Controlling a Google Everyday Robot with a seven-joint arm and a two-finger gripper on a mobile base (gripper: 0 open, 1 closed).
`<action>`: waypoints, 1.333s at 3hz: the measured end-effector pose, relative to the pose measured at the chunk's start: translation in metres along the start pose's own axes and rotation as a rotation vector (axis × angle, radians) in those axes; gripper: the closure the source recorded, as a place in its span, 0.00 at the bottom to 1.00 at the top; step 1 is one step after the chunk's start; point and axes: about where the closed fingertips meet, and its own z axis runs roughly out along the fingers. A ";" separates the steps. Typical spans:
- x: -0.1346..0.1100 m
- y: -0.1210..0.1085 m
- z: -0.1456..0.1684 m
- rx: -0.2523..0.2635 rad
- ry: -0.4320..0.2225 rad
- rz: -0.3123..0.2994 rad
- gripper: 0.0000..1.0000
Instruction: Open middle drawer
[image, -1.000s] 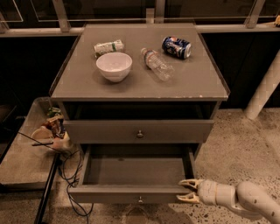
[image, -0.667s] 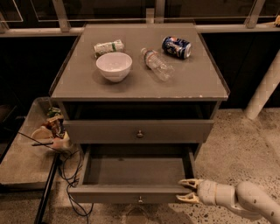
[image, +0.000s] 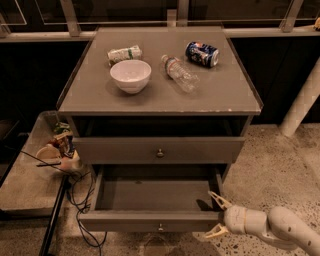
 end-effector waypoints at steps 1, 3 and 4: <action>0.006 0.005 -0.004 0.002 -0.005 0.005 0.37; 0.011 0.009 -0.016 0.012 -0.013 0.012 0.83; 0.009 0.008 -0.017 0.012 -0.013 0.012 1.00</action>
Offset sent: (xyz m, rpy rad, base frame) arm -0.0373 -0.0457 -0.0159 0.0344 -0.0082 -0.0395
